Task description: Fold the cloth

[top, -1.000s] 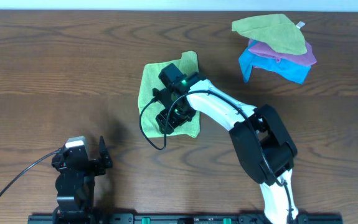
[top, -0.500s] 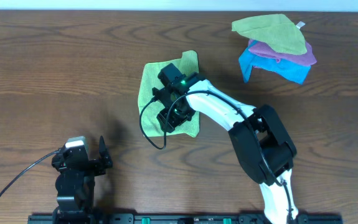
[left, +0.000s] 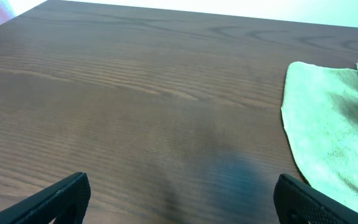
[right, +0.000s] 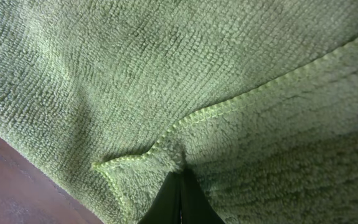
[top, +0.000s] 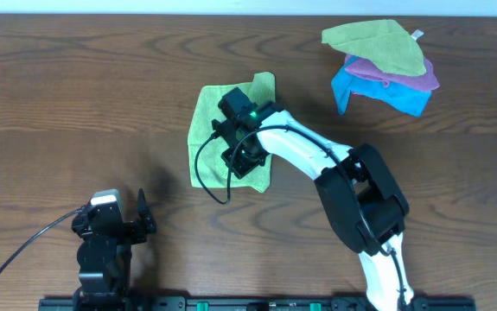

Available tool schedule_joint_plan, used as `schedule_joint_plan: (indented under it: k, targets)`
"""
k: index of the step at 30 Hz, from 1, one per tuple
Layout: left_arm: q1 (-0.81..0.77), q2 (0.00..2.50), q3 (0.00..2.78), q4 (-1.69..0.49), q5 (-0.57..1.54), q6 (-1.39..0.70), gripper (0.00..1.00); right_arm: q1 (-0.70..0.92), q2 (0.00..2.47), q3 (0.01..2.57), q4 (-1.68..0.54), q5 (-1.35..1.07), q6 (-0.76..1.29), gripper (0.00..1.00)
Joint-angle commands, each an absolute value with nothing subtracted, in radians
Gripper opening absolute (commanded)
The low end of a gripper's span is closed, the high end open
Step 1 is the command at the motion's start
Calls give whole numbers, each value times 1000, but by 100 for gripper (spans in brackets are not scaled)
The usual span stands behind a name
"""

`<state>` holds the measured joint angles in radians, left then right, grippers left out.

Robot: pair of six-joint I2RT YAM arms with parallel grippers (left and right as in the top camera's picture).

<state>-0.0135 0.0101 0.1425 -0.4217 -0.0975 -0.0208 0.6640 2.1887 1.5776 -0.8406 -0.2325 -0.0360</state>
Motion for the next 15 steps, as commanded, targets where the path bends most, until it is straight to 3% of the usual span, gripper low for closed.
schedule_joint_plan:
  k: [1, 3, 7, 15]
  targets:
    - [-12, 4, 125, -430, -105, -3, 95, 675, 2201, 1571, -857, -214, -38, 31]
    - [-12, 4, 125, -430, -105, -3, 95, 676, 2189, 1571, -870, -226, -39, 49]
    - [-12, 4, 125, -430, -105, -3, 95, 688, 2182, 1571, -897, -244, -38, 62]
    - [-12, 4, 125, -430, -105, -3, 95, 753, 2183, 1571, -878, -81, -38, 64]
